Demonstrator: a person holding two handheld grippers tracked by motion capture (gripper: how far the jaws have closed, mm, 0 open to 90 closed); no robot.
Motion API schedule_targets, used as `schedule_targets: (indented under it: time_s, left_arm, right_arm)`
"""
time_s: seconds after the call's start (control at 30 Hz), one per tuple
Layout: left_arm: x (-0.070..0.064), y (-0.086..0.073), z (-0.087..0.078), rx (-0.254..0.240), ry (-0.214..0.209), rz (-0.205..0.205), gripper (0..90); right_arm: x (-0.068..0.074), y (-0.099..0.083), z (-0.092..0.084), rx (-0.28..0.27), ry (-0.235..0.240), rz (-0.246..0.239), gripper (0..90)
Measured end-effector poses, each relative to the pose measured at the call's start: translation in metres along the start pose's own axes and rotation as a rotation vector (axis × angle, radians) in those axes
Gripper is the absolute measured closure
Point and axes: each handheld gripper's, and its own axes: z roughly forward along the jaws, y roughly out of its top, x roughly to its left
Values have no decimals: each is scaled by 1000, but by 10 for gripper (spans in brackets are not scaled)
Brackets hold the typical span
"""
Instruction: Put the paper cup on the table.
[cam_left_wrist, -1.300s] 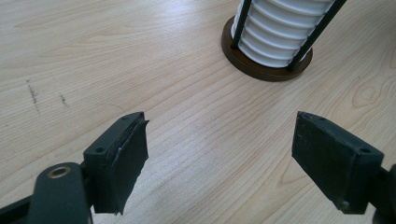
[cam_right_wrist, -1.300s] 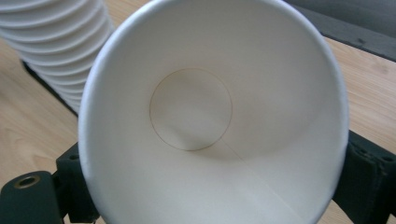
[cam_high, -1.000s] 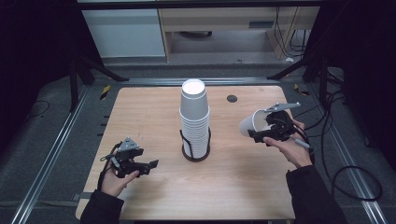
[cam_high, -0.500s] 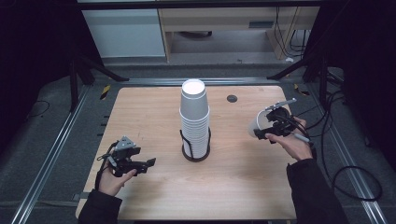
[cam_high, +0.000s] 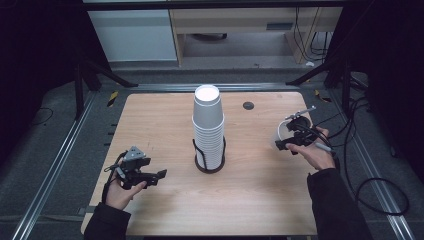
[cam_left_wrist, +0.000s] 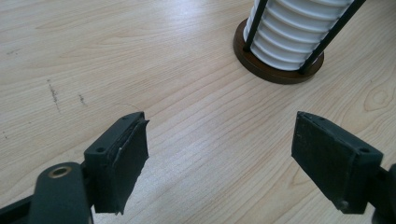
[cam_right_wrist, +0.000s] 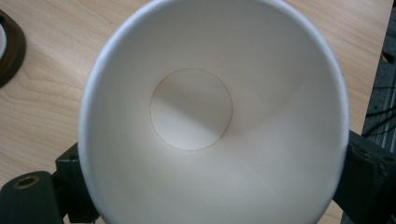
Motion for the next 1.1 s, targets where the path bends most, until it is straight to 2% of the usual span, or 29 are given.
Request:
schedule_targets:
  time_s: [0.6,1.1]
  left_arm:
    - [1,0,1,11,-3,6,177]
    - [0,0,0,12,-5,10,177]
  right_arm:
    - [-10,-7,15,155,-29,-22,92]
    - [-12,-13,28,250,-39,-56,88]
